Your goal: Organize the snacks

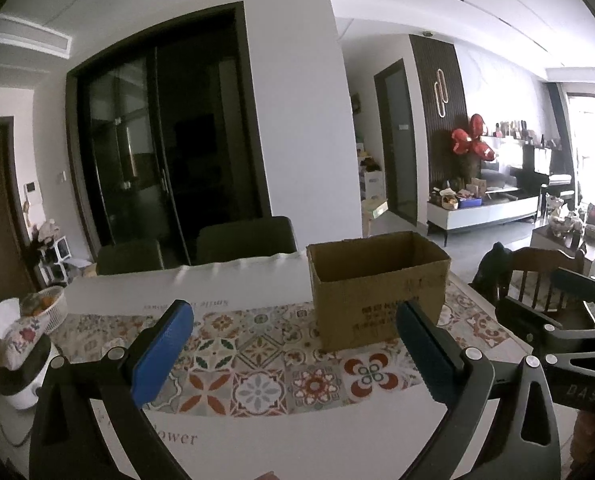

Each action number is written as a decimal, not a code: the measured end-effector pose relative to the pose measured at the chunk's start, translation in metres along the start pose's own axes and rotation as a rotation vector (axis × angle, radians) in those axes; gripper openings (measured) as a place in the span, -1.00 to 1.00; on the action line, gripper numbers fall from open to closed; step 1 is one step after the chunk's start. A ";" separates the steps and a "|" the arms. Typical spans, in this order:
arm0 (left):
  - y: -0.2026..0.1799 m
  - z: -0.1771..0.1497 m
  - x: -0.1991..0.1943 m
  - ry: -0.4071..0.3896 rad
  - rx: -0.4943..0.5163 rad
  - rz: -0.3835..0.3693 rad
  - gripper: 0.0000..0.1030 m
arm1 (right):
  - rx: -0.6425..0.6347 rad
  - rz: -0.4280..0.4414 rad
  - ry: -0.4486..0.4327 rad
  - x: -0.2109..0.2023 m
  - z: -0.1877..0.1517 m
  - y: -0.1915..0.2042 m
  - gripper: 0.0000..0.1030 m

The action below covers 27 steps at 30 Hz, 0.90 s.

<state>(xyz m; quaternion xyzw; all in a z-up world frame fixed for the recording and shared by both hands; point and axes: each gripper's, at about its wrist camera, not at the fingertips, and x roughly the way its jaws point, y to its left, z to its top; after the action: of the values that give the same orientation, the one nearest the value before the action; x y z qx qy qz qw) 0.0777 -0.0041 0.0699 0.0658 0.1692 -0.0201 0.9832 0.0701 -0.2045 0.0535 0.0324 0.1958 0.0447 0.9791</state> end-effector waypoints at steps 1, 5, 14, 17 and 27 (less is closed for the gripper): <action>0.001 -0.002 -0.003 0.001 -0.003 -0.001 1.00 | -0.004 0.001 -0.002 -0.003 -0.001 0.002 0.82; 0.006 -0.006 -0.011 0.004 -0.010 -0.002 1.00 | -0.011 0.012 -0.004 -0.011 -0.004 0.007 0.82; 0.010 -0.009 -0.019 -0.006 -0.021 0.004 1.00 | -0.021 0.024 -0.008 -0.019 -0.006 0.014 0.82; 0.011 -0.009 -0.020 -0.009 -0.022 0.000 1.00 | -0.017 0.026 -0.007 -0.020 -0.007 0.015 0.82; 0.010 -0.008 -0.021 -0.010 -0.022 -0.009 1.00 | -0.012 0.030 -0.002 -0.022 -0.008 0.018 0.82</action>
<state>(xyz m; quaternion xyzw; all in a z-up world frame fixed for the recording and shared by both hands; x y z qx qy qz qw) 0.0555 0.0069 0.0709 0.0542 0.1650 -0.0229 0.9845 0.0453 -0.1889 0.0560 0.0296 0.1939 0.0606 0.9787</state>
